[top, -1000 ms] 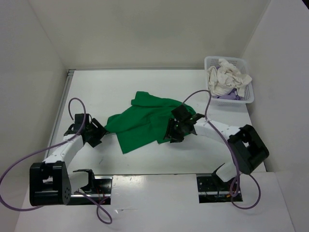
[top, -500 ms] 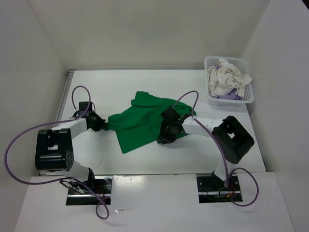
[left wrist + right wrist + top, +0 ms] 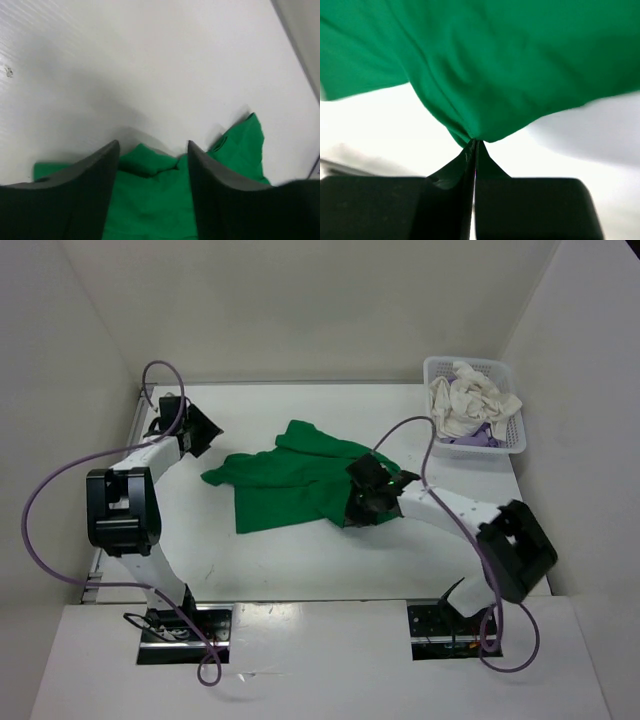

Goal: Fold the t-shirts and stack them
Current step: Flatten out the tshirt

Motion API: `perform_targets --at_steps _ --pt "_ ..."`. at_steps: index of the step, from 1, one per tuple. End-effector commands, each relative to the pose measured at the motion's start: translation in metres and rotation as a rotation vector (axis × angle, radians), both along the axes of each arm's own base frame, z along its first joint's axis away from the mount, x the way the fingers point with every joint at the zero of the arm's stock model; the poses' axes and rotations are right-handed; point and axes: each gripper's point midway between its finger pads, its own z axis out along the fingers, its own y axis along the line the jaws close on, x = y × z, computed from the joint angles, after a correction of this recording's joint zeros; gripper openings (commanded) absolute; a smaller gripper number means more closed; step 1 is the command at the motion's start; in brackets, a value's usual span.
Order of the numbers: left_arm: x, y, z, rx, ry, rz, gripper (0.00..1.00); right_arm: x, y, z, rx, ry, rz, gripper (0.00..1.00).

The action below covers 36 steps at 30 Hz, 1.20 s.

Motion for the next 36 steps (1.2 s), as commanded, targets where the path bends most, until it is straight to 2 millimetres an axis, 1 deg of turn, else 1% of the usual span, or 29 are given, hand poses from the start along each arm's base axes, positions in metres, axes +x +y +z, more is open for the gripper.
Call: perform_targets --at_steps 1,2,3,4,5,6,7,8,9,10,11,12,13,15,16,17,18,19,20,21,23,24,26,27,28,29,31,33,36 --pt "-0.010 0.009 0.006 0.025 0.005 -0.036 0.80 0.007 -0.039 0.045 0.069 -0.080 -0.083 0.00" --pt "-0.021 0.007 -0.010 0.020 0.044 -0.037 0.83 0.013 -0.049 0.052 0.079 -0.112 -0.105 0.00" --pt "-0.033 0.006 0.006 0.024 0.012 -0.036 0.83 0.013 -0.054 0.058 0.111 -0.115 -0.108 0.00" --pt "-0.046 0.007 0.007 0.018 0.013 -0.034 0.83 0.018 -0.068 0.058 0.112 -0.113 -0.145 0.00" --pt "-0.059 0.004 0.008 0.012 0.011 -0.041 0.80 0.017 -0.072 0.057 0.108 -0.107 -0.141 0.00" --pt "-0.090 -0.004 0.005 -0.008 0.034 -0.057 0.74 0.017 -0.072 0.056 0.103 -0.111 -0.131 0.00" --pt "-0.116 -0.012 0.006 -0.032 0.053 -0.066 0.68 0.005 -0.073 0.048 0.102 -0.075 -0.106 0.00" --pt "-0.121 -0.012 0.019 -0.028 0.028 -0.067 0.68 0.005 -0.073 0.048 0.102 -0.075 -0.106 0.00" --pt "-0.141 -0.022 0.007 -0.063 0.071 -0.076 0.65 -0.004 -0.075 0.042 0.102 -0.051 -0.101 0.00" --pt "-0.154 -0.025 0.007 -0.074 0.081 -0.084 0.64 -0.008 -0.074 0.042 0.117 -0.041 -0.101 0.00" --pt "-0.170 -0.029 0.014 -0.090 0.084 -0.083 0.64 -0.012 -0.071 0.047 0.128 -0.051 -0.094 0.00" --pt "-0.181 -0.034 0.011 -0.100 0.103 -0.085 0.62 -0.016 -0.070 0.045 0.142 -0.033 -0.103 0.00" --pt "-0.203 -0.039 -0.003 -0.134 0.173 -0.073 0.60 -0.022 -0.067 0.045 0.155 -0.027 -0.085 0.00" --pt "-0.218 -0.050 -0.014 -0.167 0.215 -0.082 0.59 -0.026 -0.065 0.044 0.154 -0.015 -0.084 0.00" --pt "-0.226 -0.056 -0.024 -0.195 0.248 -0.081 0.59 -0.028 -0.066 0.043 0.149 -0.005 -0.085 0.00" --pt "-0.239 -0.060 -0.039 -0.226 0.289 -0.053 0.59 -0.028 -0.066 0.041 0.145 0.003 -0.086 0.00" --pt "-0.245 -0.065 -0.044 -0.241 0.310 -0.059 0.58 -0.028 -0.067 0.043 0.140 0.000 -0.076 0.00" --pt "-0.248 -0.063 -0.047 -0.231 0.312 -0.050 0.58 -0.026 -0.065 0.046 0.144 -0.008 -0.076 0.00" --pt "-0.250 -0.063 -0.048 -0.237 0.310 -0.042 0.58 -0.027 -0.068 0.044 0.127 -0.005 -0.074 0.00" --pt "-0.253 -0.064 -0.051 -0.249 0.324 -0.028 0.56 -0.024 -0.067 0.048 0.133 -0.016 -0.073 0.00" --pt "-0.255 -0.072 -0.053 -0.277 0.339 -0.038 0.55 -0.023 -0.068 0.046 0.122 -0.012 -0.078 0.00" --pt "-0.253 -0.075 -0.052 -0.294 0.335 -0.024 0.54 -0.024 -0.068 0.043 0.117 -0.002 -0.079 0.00" --pt "-0.257 -0.078 -0.063 -0.294 0.343 -0.008 0.54 -0.021 -0.067 0.044 0.122 -0.012 -0.078 0.00" --pt "-0.258 -0.081 -0.065 -0.318 0.346 0.013 0.54 -0.022 -0.067 0.042 0.117 -0.004 -0.079 0.00" --pt "-0.253 -0.084 -0.065 -0.334 0.321 0.021 0.54 -0.022 -0.067 0.042 0.117 -0.004 -0.079 0.00" --pt "-0.256 -0.083 -0.073 -0.345 0.328 0.049 0.55 -0.022 -0.067 0.042 0.117 -0.004 -0.079 0.00" --pt "-0.252 -0.093 -0.072 -0.389 0.307 0.065 0.55 -0.022 -0.067 0.042 0.117 -0.004 -0.079 0.00" --pt "-0.252 -0.093 -0.076 -0.381 0.308 0.085 0.49 -0.020 -0.067 0.043 0.122 -0.012 -0.078 0.00" --pt "-0.249 -0.091 -0.076 -0.372 0.296 0.109 0.46 -0.020 -0.067 0.043 0.122 -0.012 -0.078 0.00"
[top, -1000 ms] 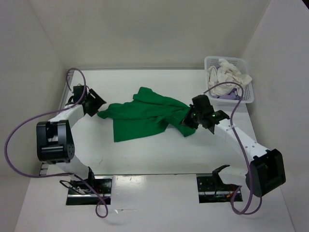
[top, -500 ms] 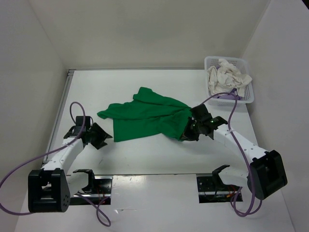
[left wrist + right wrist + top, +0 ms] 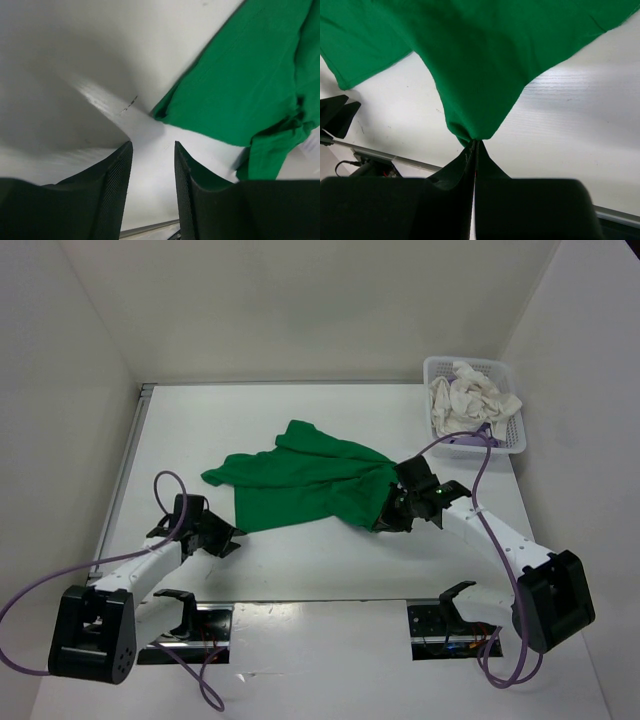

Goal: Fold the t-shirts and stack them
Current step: Flatten out the tshirt

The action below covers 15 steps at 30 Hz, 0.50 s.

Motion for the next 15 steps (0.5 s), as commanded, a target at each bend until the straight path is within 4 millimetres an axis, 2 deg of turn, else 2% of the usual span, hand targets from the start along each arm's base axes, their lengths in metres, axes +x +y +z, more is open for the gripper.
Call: perform_targets --at_steps 1,8,14,15 --pt "0.012 0.004 0.000 -0.007 -0.036 0.095 0.46 0.008 0.005 0.011 0.007 -0.044 0.017 0.00" --pt "0.021 0.008 -0.002 0.002 -0.041 0.158 0.37 0.007 0.009 0.010 0.017 -0.037 0.023 0.00" --pt "0.027 0.008 0.002 -0.019 -0.037 0.212 0.42 0.007 0.017 0.014 0.041 -0.045 0.031 0.00" --pt "0.025 0.008 -0.004 -0.013 -0.010 0.212 0.42 0.007 0.017 0.014 0.041 -0.045 0.031 0.00"
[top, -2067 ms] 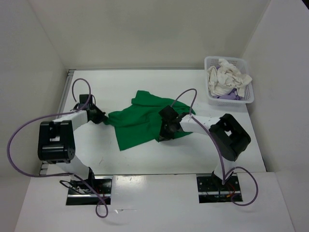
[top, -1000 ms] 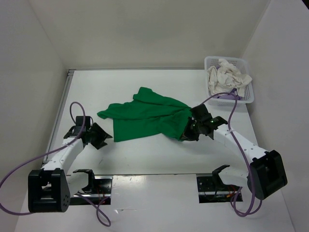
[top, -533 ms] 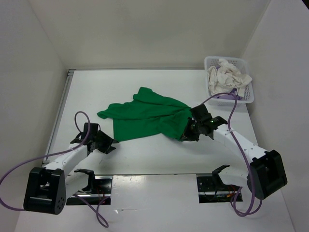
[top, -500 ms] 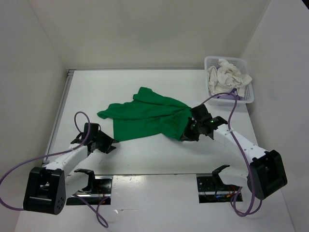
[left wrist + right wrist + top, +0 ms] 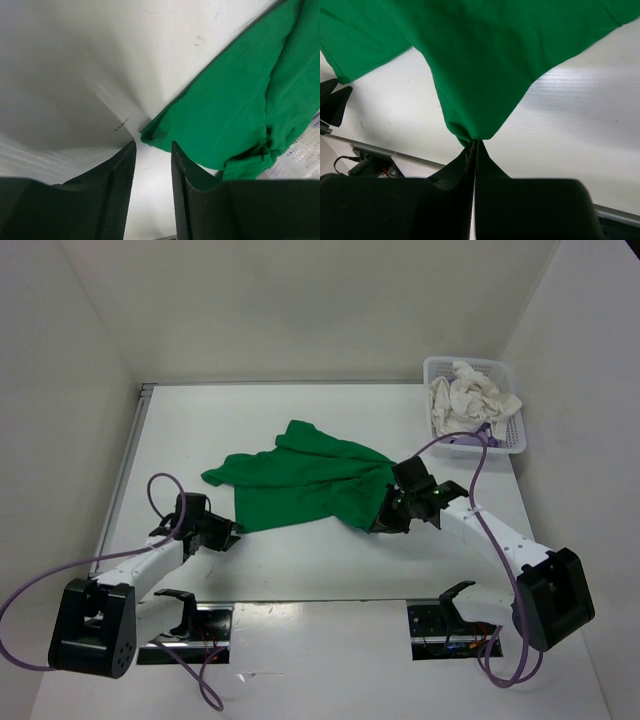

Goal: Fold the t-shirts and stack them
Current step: Flatten out the tshirt

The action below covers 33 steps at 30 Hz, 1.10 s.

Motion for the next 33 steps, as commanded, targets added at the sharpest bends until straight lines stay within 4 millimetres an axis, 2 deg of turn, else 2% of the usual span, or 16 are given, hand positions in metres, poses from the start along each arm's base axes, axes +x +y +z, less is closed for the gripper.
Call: perform_targets --at_steps 1,5,8,9,13,15,16,18,19,20,23,24,25,31,32,33 --pt "0.008 0.001 -0.003 0.000 0.012 0.034 0.42 0.011 0.011 0.015 0.034 -0.055 0.012 0.00" --pt "0.011 0.001 -0.008 0.003 0.036 0.034 0.27 0.011 0.011 0.015 0.034 -0.055 0.012 0.00" --pt "0.013 0.003 0.000 0.011 0.003 0.042 0.14 0.012 0.010 0.017 0.031 -0.066 0.007 0.00" --pt "0.012 0.007 -0.002 0.030 0.013 0.054 0.11 0.012 0.010 0.017 0.031 -0.066 0.007 0.00" --pt "0.021 0.017 0.011 0.061 -0.031 0.045 0.01 0.006 0.007 0.011 0.018 -0.041 0.007 0.00" --pt "0.024 0.035 0.021 0.114 -0.055 0.033 0.00 0.003 0.005 0.007 0.005 -0.026 0.016 0.00" --pt "0.038 0.047 0.038 0.168 -0.094 0.043 0.00 0.001 0.008 0.007 0.005 -0.026 0.030 0.00" --pt "0.050 0.063 0.055 0.282 -0.129 -0.009 0.00 -0.014 0.015 -0.004 -0.016 0.024 0.069 0.00" --pt "0.067 0.069 0.077 0.315 -0.182 -0.013 0.00 -0.021 0.017 -0.010 -0.027 0.041 0.092 0.00" --pt "0.074 0.074 0.077 0.353 -0.182 -0.048 0.00 -0.031 0.027 -0.012 -0.024 0.059 0.134 0.00" --pt "0.096 0.094 0.083 0.353 -0.189 -0.054 0.00 -0.054 0.032 -0.029 -0.072 0.129 0.202 0.00" --pt "0.097 0.108 0.080 0.372 -0.175 -0.038 0.00 -0.064 0.035 -0.031 -0.085 0.151 0.227 0.00" --pt "0.098 0.112 0.078 0.367 -0.177 -0.040 0.00 -0.072 0.032 -0.037 -0.104 0.175 0.241 0.00" --pt "0.093 0.124 0.067 0.385 -0.145 -0.055 0.00 -0.096 0.031 -0.043 -0.113 0.212 0.208 0.01" --pt "0.093 0.124 0.067 0.385 -0.145 -0.055 0.00 -0.097 0.029 -0.045 -0.123 0.212 0.176 0.03" --pt "0.090 0.123 0.063 0.382 -0.135 -0.056 0.00 -0.099 0.025 -0.046 -0.133 0.217 0.158 0.16"
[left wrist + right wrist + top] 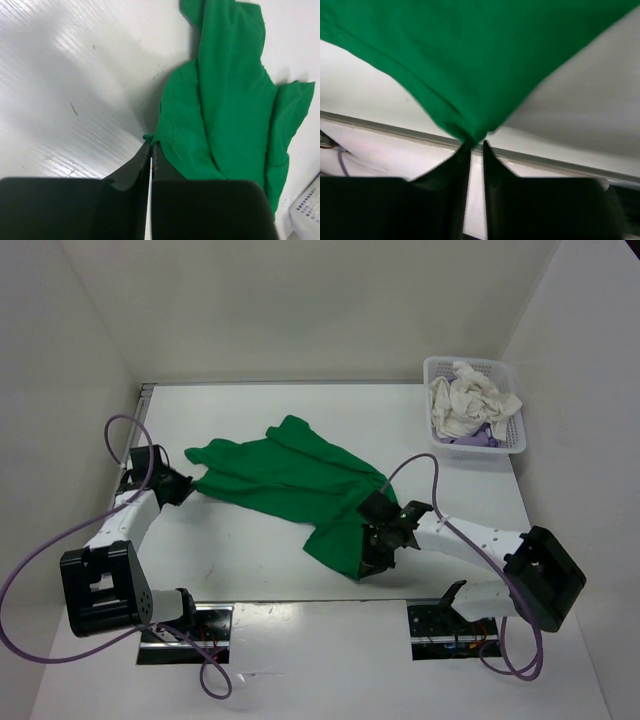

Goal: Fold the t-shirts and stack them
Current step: Flatten out the tshirt

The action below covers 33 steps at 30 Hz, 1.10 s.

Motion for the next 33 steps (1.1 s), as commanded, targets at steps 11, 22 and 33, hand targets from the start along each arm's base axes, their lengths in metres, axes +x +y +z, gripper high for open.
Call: perform_targets --at_steps 11,22,33 --pt "-0.006 -0.026 -0.014 -0.027 0.016 -0.152 0.00 -0.016 0.003 -0.009 0.132 0.053 -0.319 0.52" --pt "-0.007 -0.038 -0.022 -0.031 0.034 -0.187 0.00 -0.017 0.000 -0.021 0.193 0.047 -0.409 0.49" --pt "-0.009 -0.039 -0.017 -0.039 0.018 -0.173 0.00 -0.004 -0.012 -0.034 0.123 -0.018 -0.473 0.35"
